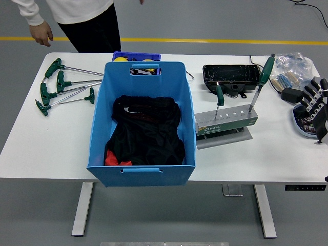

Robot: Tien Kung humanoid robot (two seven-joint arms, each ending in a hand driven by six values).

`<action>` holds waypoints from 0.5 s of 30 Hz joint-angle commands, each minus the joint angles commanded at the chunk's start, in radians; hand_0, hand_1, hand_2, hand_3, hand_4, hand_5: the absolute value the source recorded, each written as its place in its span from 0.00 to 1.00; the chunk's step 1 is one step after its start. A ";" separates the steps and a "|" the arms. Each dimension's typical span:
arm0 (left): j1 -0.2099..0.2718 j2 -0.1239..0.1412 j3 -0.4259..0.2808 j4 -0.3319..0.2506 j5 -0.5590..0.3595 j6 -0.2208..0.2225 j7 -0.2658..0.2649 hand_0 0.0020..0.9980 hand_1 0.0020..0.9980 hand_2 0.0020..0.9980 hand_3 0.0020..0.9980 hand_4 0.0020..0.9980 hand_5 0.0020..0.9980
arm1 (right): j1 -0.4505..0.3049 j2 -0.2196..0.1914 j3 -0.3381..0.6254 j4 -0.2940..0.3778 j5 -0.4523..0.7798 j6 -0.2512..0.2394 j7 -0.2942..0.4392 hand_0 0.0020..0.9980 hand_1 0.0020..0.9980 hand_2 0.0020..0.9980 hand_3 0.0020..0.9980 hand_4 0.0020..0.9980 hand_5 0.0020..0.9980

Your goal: Lift tool from toolbox,place it in box,lift tool from toolbox,place it in box

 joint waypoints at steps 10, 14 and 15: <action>-0.003 -0.002 0.007 0.000 -0.009 0.000 0.000 0.74 0.73 0.80 0.77 0.72 0.62 | -0.001 0.002 0.003 -0.002 0.002 -0.006 -0.002 1.00 0.99 0.97 1.00 1.00 1.00; -0.004 -0.002 0.009 0.000 -0.011 -0.001 0.000 0.74 0.73 0.80 0.77 0.72 0.62 | 0.000 0.002 0.005 -0.001 0.003 -0.009 -0.002 1.00 0.99 0.97 1.00 1.00 1.00; -0.004 -0.003 0.009 0.000 -0.012 -0.001 0.000 0.74 0.73 0.80 0.77 0.72 0.62 | 0.001 0.002 0.006 -0.001 0.003 -0.010 -0.002 1.00 0.99 0.97 1.00 1.00 1.00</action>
